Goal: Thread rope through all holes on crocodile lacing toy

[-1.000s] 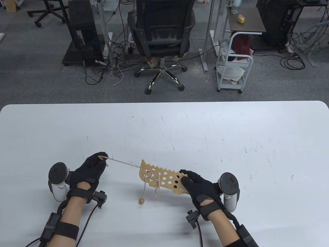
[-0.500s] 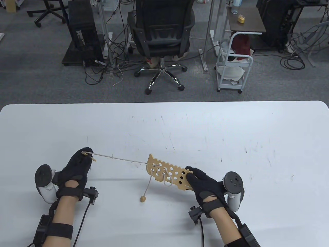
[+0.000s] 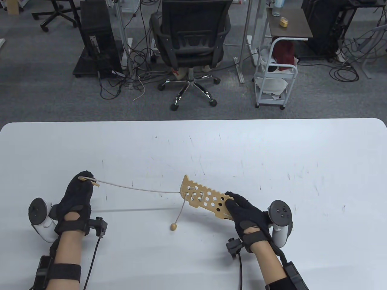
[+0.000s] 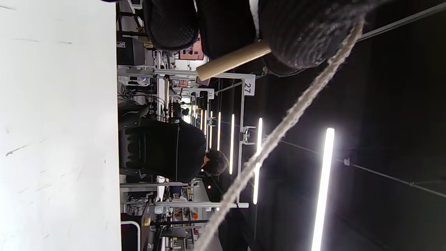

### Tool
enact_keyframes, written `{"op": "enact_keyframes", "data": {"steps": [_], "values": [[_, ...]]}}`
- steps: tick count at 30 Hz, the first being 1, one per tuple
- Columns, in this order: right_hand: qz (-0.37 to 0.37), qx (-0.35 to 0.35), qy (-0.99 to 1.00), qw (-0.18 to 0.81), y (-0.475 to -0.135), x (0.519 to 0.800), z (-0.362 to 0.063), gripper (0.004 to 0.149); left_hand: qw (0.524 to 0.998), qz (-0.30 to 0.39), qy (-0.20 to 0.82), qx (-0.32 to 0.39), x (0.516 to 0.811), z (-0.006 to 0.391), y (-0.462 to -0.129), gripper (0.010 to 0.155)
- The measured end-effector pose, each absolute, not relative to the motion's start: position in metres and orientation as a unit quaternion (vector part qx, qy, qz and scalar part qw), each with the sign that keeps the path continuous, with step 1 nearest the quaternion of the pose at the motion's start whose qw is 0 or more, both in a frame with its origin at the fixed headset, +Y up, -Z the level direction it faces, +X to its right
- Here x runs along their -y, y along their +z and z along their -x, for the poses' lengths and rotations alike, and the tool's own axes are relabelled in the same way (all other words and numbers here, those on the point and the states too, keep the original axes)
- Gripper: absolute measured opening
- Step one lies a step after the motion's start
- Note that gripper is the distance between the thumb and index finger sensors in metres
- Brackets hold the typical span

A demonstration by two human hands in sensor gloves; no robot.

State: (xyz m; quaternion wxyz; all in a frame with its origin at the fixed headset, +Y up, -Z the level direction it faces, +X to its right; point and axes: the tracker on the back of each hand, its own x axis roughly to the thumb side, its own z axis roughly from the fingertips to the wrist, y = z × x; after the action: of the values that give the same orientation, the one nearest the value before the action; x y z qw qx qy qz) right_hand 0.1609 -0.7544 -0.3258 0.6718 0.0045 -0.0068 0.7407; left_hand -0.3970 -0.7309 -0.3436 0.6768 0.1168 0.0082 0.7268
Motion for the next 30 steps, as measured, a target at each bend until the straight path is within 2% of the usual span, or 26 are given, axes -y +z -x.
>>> {"op": "enact_keyframes", "data": {"steps": [20,30], "values": [[0.002,0.02,0.747,0.665,-0.328,0.756,-0.168,0.046,0.637,-0.163,0.753,-0.009,0.719,0.415,-0.329,0.046],[0.001,0.03,0.743,0.668,-0.324,0.755,-0.17,0.046,0.646,-0.159,0.746,-0.025,0.725,0.411,-0.331,0.047]]}}
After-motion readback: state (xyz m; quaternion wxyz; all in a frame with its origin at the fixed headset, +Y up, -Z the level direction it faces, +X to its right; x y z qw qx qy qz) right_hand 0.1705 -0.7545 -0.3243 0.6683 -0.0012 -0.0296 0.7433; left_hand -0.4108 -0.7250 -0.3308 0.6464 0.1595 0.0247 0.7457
